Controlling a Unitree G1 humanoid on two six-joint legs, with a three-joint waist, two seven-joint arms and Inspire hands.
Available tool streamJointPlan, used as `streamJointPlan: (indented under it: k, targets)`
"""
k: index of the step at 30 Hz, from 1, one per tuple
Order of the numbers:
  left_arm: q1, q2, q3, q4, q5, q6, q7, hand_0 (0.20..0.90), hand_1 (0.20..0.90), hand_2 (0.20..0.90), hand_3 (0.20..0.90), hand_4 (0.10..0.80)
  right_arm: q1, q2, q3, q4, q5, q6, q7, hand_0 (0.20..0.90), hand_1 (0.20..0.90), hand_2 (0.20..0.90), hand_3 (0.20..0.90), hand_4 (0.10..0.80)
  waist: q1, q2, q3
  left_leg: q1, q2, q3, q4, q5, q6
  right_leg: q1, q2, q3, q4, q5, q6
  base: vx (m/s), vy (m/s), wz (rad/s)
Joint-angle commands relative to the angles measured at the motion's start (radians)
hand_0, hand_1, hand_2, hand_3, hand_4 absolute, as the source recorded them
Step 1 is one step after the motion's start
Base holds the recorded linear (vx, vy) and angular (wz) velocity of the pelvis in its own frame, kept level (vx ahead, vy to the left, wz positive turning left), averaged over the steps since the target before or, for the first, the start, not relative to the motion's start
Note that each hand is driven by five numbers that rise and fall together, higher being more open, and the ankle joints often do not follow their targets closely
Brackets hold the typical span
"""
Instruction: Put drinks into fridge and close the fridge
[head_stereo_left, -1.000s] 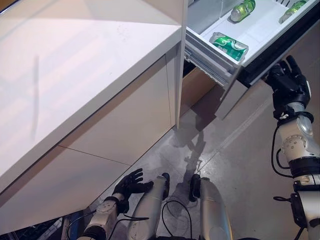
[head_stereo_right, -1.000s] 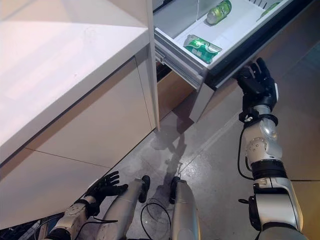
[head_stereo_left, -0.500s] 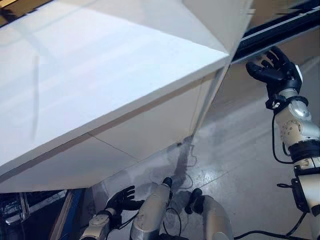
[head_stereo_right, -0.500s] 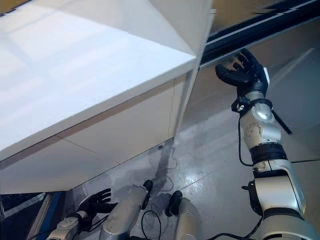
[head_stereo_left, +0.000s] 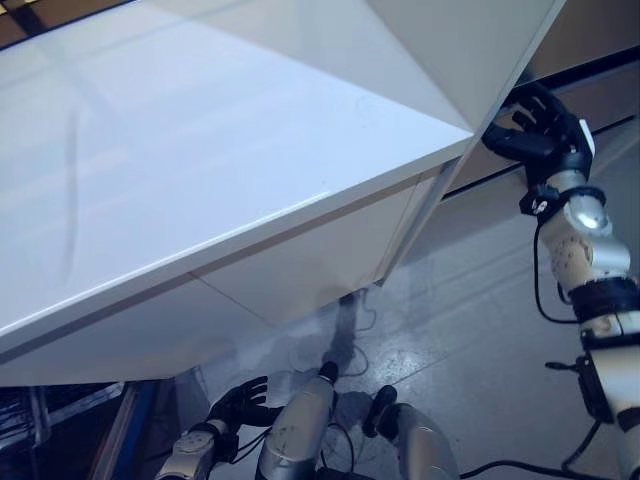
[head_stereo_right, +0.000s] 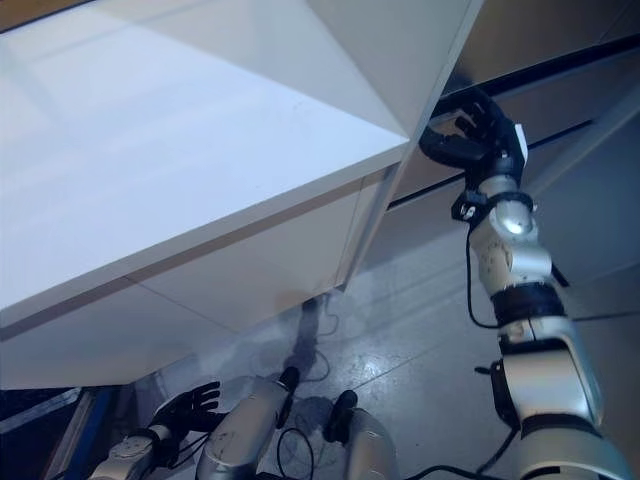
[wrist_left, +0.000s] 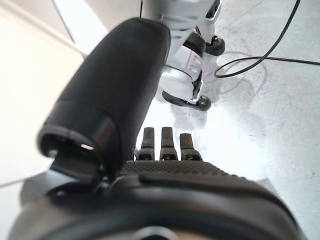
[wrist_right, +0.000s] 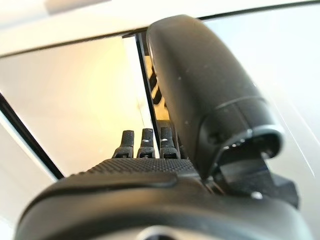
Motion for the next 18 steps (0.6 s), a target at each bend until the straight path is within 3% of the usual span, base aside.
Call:
streamJointPlan:
  k: [1, 6, 8, 12, 18]
  targets:
    - [0.083, 0.004, 0.024, -0.022, 0.051, -0.035, -0.014, 0.900, 0.900, 0.900, 0.900, 0.800, 0.176, 0.007, -0.055, -0.174, -0.044, -0.023, 0.035, 0.900, 0.900, 0.900, 0.900, 0.800, -0.076, -0.019, -0.182, 0.051, -0.016, 0.078, -0.079, -0.055, 0.057, 0.043, 0.008, 0.097, -0.131, 0.073, 0.044, 0.023, -0.047, -0.41]
    - [0.118, -0.012, 0.065, -0.021, 0.080, -0.029, -0.023, 0.900, 0.900, 0.900, 0.900, 0.800, 0.473, 0.081, -0.086, -0.254, -0.161, 0.010, 0.173, 0.900, 0.900, 0.900, 0.900, 0.800, -0.136, -0.021, -0.262, 0.117, 0.000, 0.121, -0.197, -0.021, 0.036, 0.079, 0.034, 0.121, -0.231, 0.098, 0.060, 0.025, -0.044, -0.44]
    - [0.132, -0.014, 0.096, -0.023, 0.071, -0.035, -0.031, 0.900, 0.900, 0.900, 0.900, 0.800, 0.622, 0.125, -0.083, -0.227, -0.236, 0.071, 0.264, 0.900, 0.900, 0.900, 0.900, 0.800, -0.172, -0.018, -0.303, 0.161, 0.011, 0.152, -0.271, 0.005, 0.021, 0.103, 0.050, 0.121, -0.276, 0.108, 0.066, -0.031, -0.064, -0.33]
    - [0.126, -0.016, 0.117, -0.039, 0.042, -0.017, -0.035, 0.900, 0.900, 0.900, 0.900, 0.800, 0.718, 0.178, -0.060, -0.134, -0.290, 0.098, 0.292, 0.900, 0.900, 0.900, 0.900, 0.800, -0.196, -0.014, -0.328, 0.197, 0.020, 0.170, -0.326, 0.025, 0.010, 0.128, 0.066, 0.115, -0.299, 0.108, 0.067, -0.069, -0.080, -0.22]
    - [0.065, -0.042, 0.104, 0.041, 0.012, -0.020, -0.040, 0.900, 0.900, 0.900, 0.900, 0.800, 0.723, 0.268, 0.009, 0.236, -0.374, 0.062, 0.213, 0.900, 0.900, 0.900, 0.900, 0.800, -0.211, -0.001, -0.343, 0.240, 0.026, 0.172, -0.335, 0.025, 0.009, 0.170, 0.085, 0.110, -0.290, 0.082, 0.048, -0.068, -0.044, -0.06]
